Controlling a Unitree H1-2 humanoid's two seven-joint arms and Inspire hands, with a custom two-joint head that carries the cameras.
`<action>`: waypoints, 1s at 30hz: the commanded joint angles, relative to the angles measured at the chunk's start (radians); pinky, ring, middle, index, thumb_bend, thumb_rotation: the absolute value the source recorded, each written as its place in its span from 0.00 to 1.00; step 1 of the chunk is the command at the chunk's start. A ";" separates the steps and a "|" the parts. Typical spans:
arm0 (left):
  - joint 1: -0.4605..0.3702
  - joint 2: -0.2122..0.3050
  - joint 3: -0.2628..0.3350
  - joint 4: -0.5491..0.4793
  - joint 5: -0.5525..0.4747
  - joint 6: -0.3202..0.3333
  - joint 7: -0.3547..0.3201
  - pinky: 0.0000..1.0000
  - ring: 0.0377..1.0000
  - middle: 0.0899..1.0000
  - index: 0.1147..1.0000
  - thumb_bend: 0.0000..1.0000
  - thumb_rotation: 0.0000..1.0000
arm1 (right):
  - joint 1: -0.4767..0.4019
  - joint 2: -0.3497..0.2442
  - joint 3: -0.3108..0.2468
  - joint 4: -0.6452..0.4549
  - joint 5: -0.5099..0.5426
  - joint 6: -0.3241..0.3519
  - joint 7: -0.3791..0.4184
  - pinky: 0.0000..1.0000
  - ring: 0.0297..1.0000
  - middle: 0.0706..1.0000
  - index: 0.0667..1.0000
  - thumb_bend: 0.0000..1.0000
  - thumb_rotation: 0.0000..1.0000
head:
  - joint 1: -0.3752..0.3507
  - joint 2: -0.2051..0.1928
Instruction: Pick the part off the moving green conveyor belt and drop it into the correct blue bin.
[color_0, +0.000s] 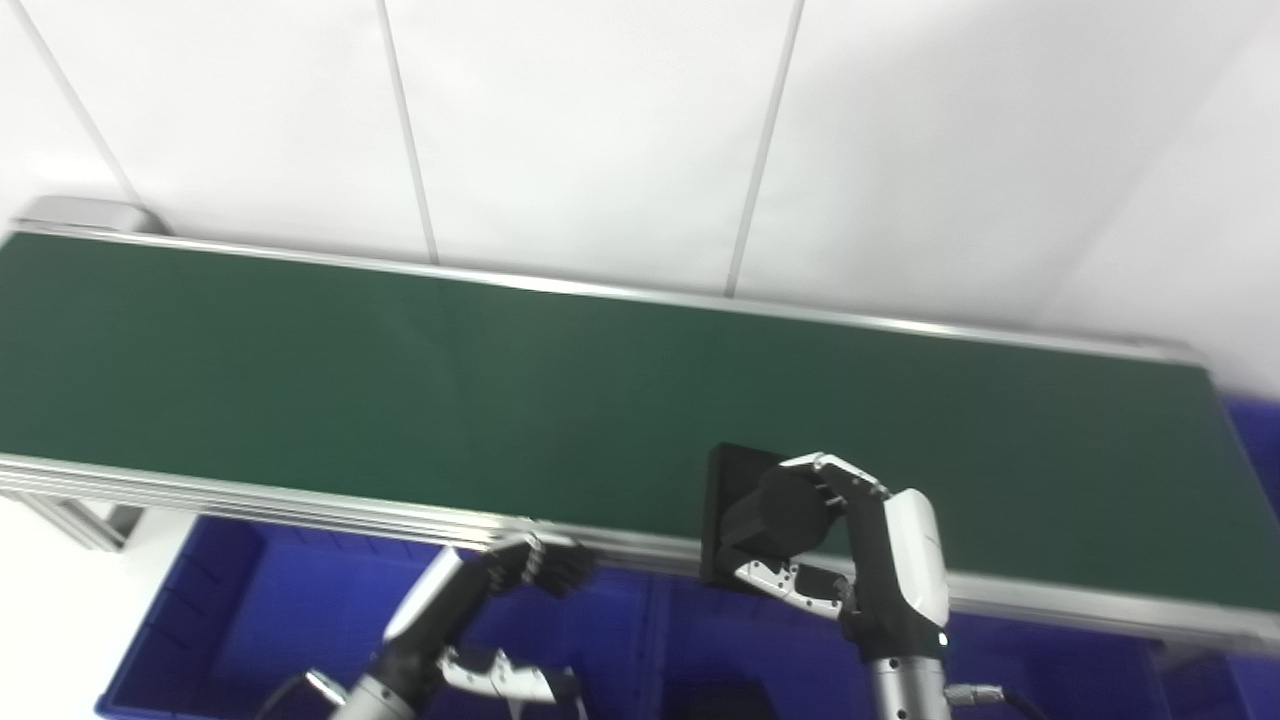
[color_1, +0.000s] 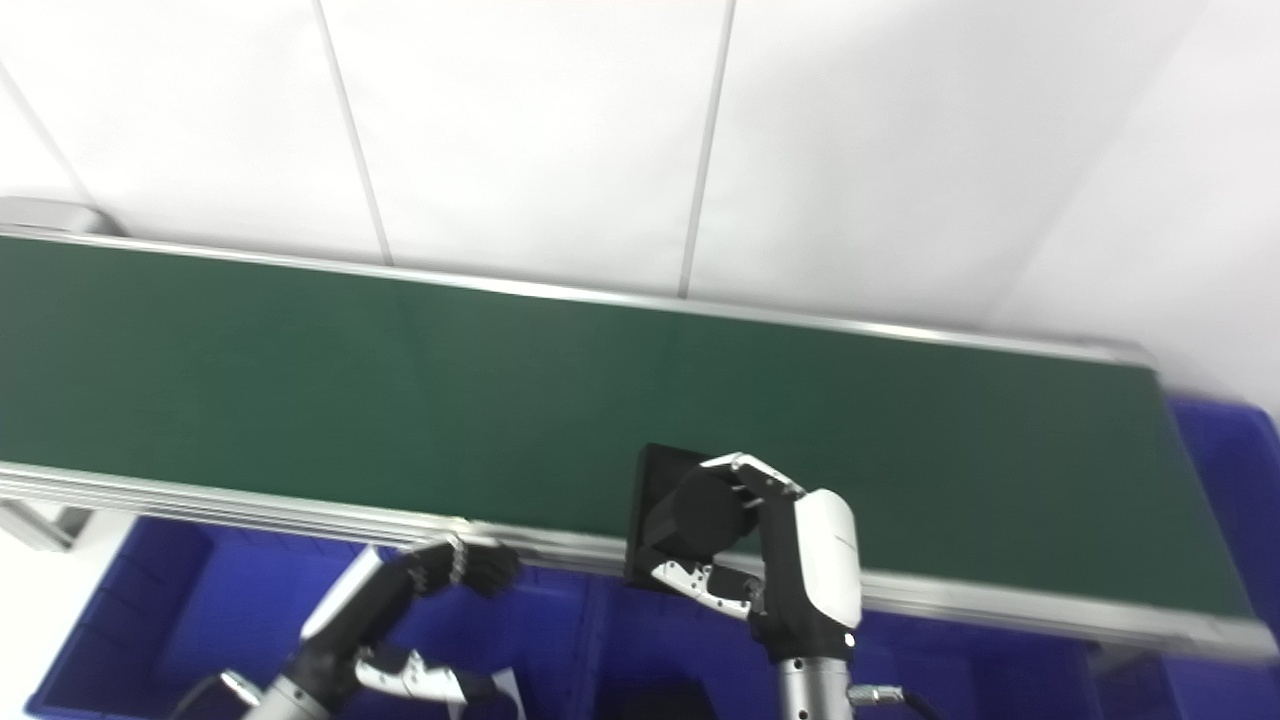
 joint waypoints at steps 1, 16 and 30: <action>0.003 0.003 0.015 -0.039 0.000 -0.026 -0.011 0.63 0.69 0.70 0.67 0.90 0.23 | 0.025 -0.004 -0.006 -0.041 0.009 -0.055 -0.001 0.35 0.47 0.52 0.43 0.49 0.00 | -0.007 0.011; -0.005 0.003 0.073 -0.052 -0.007 0.049 -0.047 0.66 0.72 0.75 0.72 0.87 0.17 | 0.103 -0.039 -0.059 0.078 -0.001 0.013 0.055 0.34 0.46 0.53 0.42 0.49 0.00 | -0.039 0.033; -0.023 0.013 0.106 -0.035 -0.028 0.061 -0.101 0.67 0.73 0.77 0.72 0.86 0.11 | 0.072 -0.051 -0.043 0.090 -0.222 0.246 0.181 0.48 0.57 0.51 0.43 0.51 0.00 | -0.075 0.037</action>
